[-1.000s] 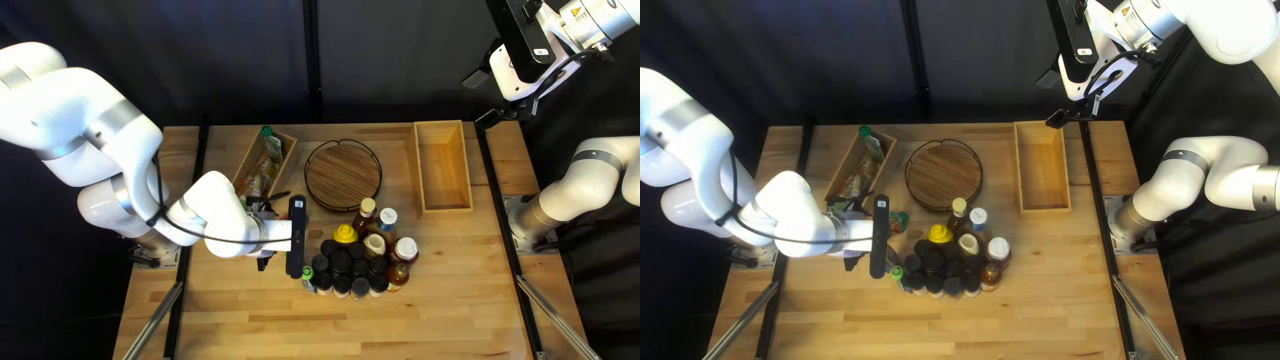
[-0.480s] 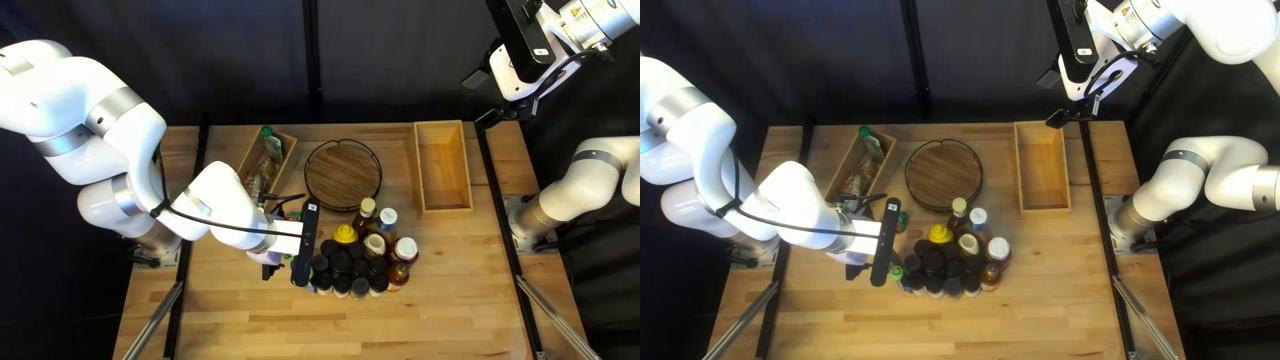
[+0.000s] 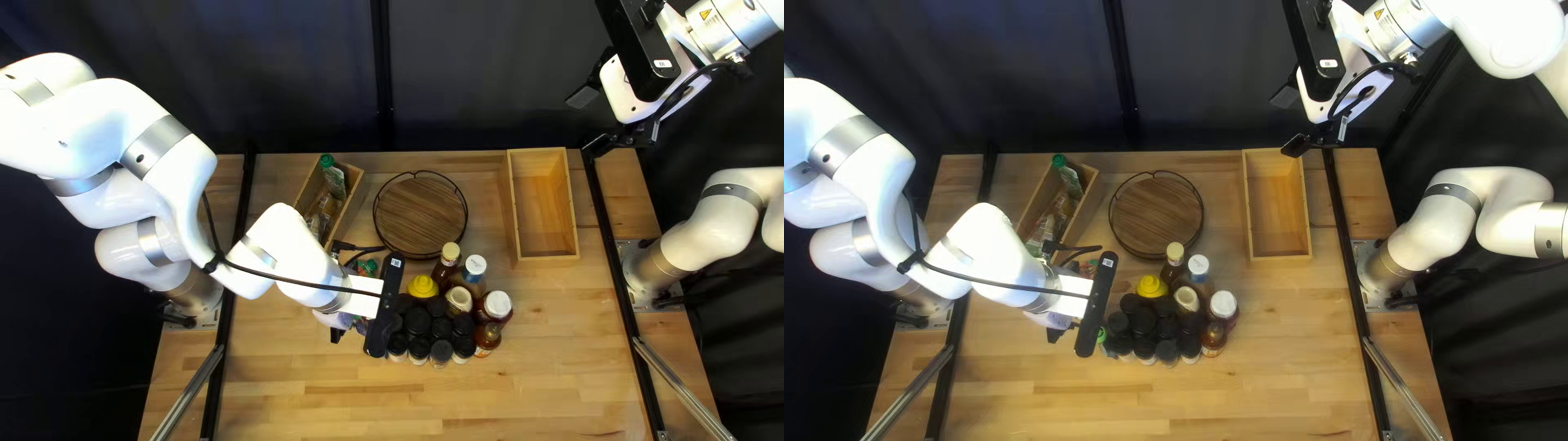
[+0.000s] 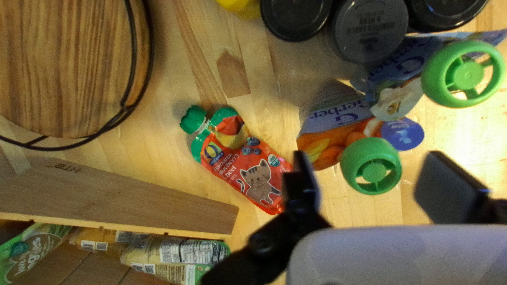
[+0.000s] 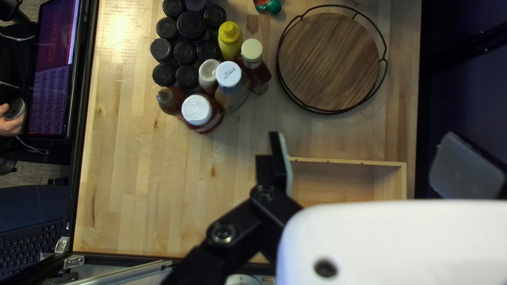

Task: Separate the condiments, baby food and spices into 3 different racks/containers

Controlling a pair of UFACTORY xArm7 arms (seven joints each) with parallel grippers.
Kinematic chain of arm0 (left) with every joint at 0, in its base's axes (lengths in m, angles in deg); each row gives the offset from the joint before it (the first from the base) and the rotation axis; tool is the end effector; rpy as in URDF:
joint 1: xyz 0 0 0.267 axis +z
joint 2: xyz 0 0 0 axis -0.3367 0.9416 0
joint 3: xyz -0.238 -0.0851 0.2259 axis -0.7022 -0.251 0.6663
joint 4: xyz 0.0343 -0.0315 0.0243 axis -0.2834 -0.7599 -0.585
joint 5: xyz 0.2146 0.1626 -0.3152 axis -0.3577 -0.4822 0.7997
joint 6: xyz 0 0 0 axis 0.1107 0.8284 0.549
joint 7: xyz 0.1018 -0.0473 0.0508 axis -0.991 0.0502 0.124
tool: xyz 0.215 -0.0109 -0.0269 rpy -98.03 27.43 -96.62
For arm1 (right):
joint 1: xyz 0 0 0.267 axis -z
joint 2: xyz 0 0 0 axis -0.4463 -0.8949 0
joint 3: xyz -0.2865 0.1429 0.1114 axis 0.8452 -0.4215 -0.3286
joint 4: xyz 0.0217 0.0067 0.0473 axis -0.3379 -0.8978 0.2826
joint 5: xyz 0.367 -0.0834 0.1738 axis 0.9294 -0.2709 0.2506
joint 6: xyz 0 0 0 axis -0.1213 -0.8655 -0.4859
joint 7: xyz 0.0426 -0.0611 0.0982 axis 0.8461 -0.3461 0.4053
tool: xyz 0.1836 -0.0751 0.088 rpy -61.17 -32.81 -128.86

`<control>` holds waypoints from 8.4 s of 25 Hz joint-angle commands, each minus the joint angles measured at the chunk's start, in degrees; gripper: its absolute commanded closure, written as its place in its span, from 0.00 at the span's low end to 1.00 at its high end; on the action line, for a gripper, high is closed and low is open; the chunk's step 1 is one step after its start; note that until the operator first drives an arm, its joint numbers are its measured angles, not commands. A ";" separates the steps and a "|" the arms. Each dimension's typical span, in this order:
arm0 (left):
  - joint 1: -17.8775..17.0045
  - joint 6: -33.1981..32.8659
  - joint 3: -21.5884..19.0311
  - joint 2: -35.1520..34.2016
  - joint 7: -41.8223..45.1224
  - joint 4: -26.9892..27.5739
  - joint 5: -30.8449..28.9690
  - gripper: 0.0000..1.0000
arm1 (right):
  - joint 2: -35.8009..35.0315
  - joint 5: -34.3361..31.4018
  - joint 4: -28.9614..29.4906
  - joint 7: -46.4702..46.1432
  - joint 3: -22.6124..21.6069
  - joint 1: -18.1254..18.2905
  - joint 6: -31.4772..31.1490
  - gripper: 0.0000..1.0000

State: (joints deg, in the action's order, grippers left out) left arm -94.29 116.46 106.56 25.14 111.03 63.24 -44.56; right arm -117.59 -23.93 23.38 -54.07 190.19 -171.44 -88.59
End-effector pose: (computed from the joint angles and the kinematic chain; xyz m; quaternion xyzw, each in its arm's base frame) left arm 0.4262 -0.1061 0.1021 -0.9881 0.1341 -0.0549 0.0514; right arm 0.3871 -0.0685 0.4869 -0.9593 -0.0357 -0.2800 0.0133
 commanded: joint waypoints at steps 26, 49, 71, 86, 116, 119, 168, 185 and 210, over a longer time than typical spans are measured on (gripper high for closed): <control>21.97 40.78 -11.91 -19.29 3.52 10.43 -3.61 1.00 | 0.00 0.00 0.00 0.00 0.00 0.00 0.00 0.00; 18.09 30.81 10.96 -2.53 9.39 17.27 -1.70 0.00 | 0.00 0.00 0.00 0.00 0.00 0.00 0.00 0.00; -1.02 17.92 -1.57 -15.80 -9.65 10.31 2.56 0.00 | 0.00 0.00 0.00 0.00 0.00 0.00 0.00 0.00; -22.27 1.87 16.76 4.90 -16.05 12.27 5.19 0.00 | 0.00 0.00 0.00 0.00 0.00 0.00 0.00 0.00; -8.36 27.35 -1.60 -3.72 6.43 14.44 -2.27 1.00 | 0.00 0.00 0.00 0.00 0.00 0.00 0.00 0.00; -3.84 31.89 -4.87 -6.29 11.84 13.37 -3.67 1.00 | 0.00 0.00 0.00 0.00 0.00 0.00 0.00 0.00; 7.62 39.62 2.16 -10.03 15.23 14.99 -3.37 0.00 | 0.00 0.00 0.00 0.00 0.00 0.00 0.00 0.00; -4.68 18.19 8.87 -11.73 5.62 8.07 -2.97 0.00 | 0.00 0.00 0.00 0.00 0.00 0.00 0.00 0.00; -31.61 3.18 44.39 2.20 20.65 5.35 -4.51 0.00 | 0.00 0.00 0.00 0.00 0.00 0.00 0.00 0.00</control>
State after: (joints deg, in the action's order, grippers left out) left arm -124.98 120.06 149.26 27.25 130.45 68.97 -48.49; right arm -117.59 -23.93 23.38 -54.07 190.19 -171.44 -88.59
